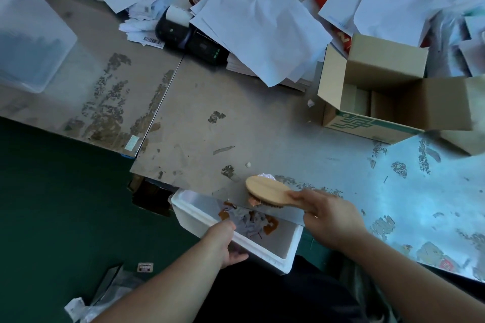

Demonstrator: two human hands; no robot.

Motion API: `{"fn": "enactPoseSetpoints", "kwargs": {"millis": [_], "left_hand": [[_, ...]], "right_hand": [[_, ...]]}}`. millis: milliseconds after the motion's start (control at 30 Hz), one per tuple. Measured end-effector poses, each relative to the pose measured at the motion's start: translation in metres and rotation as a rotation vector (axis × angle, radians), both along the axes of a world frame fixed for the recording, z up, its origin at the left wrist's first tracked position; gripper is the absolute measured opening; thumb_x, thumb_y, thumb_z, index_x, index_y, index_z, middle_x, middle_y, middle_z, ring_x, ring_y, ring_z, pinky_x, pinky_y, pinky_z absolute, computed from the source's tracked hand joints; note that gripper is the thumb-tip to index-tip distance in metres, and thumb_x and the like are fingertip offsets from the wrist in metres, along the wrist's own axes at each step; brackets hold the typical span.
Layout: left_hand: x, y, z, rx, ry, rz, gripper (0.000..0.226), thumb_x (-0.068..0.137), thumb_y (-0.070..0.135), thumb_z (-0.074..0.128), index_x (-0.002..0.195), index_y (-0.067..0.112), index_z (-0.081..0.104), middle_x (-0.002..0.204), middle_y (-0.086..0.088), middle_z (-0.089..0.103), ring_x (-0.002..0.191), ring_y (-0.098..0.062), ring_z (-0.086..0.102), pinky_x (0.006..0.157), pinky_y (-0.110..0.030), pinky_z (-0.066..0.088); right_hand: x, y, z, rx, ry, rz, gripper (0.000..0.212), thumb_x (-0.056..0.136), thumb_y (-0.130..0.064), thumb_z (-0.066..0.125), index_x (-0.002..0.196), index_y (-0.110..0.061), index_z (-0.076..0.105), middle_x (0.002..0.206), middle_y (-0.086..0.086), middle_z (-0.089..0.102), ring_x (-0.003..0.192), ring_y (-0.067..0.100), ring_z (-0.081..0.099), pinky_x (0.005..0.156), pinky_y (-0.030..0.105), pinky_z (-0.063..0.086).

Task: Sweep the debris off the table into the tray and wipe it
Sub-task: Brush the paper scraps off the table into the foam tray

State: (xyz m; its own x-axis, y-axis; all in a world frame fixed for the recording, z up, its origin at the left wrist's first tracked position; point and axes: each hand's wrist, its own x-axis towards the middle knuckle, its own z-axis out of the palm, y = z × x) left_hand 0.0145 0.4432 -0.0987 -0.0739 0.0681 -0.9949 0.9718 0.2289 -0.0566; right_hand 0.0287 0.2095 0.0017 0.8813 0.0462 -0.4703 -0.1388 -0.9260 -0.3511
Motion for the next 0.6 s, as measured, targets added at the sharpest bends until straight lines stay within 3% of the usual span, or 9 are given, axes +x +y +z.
{"fn": "enactPoseSetpoints", "kwargs": {"millis": [67,200,333,500,600], "left_hand": [[0.0,0.0,0.001,-0.001,-0.001,-0.001,0.027,0.099,0.021,0.059,0.117,0.003,0.049,0.101,-0.019,0.052,0.113,-0.044,0.061,0.076,-0.058,0.059],[0.001,0.0,0.003,0.004,-0.012,0.005,0.03,0.098,0.019,0.06,0.121,0.004,0.048,0.103,-0.019,0.05,0.107,-0.045,0.062,0.067,-0.057,0.059],[-0.001,0.001,0.002,0.015,-0.023,0.003,0.03,0.098,0.016,0.059,0.122,0.003,0.048,0.1,-0.019,0.052,0.087,-0.043,0.061,0.08,-0.06,0.06],[-0.001,0.001,0.004,0.031,-0.02,-0.01,0.03,0.098,0.017,0.059,0.122,0.004,0.046,0.099,-0.019,0.051,0.098,-0.044,0.061,0.084,-0.059,0.06],[-0.001,0.0,0.005,0.029,-0.012,-0.01,0.034,0.097,0.018,0.06,0.125,0.004,0.047,0.1,-0.019,0.051,0.104,-0.045,0.062,0.073,-0.058,0.061]], "right_hand": [[-0.004,-0.003,-0.002,0.044,-0.057,-0.106,0.058,0.083,-0.018,0.056,0.124,-0.058,0.059,0.107,-0.023,0.067,0.084,0.011,0.061,0.06,0.023,0.041],[0.005,-0.006,-0.006,0.068,-0.137,-0.223,0.057,0.085,-0.014,0.056,0.125,-0.055,0.059,0.1,-0.019,0.063,0.076,0.017,0.057,0.059,0.029,0.043],[0.018,-0.009,-0.009,0.077,-0.154,-0.276,0.053,0.09,-0.015,0.053,0.129,-0.051,0.057,0.098,-0.016,0.061,0.074,0.016,0.055,0.053,0.024,0.037],[0.026,-0.008,-0.016,0.01,-0.032,-0.226,0.053,0.091,-0.017,0.048,0.132,-0.05,0.053,0.1,-0.013,0.059,0.079,0.018,0.054,0.054,0.026,0.037],[0.022,-0.006,-0.015,0.009,0.023,-0.2,0.053,0.09,-0.017,0.047,0.129,-0.052,0.054,0.096,-0.016,0.06,0.07,0.006,0.051,0.052,0.024,0.033]]}}
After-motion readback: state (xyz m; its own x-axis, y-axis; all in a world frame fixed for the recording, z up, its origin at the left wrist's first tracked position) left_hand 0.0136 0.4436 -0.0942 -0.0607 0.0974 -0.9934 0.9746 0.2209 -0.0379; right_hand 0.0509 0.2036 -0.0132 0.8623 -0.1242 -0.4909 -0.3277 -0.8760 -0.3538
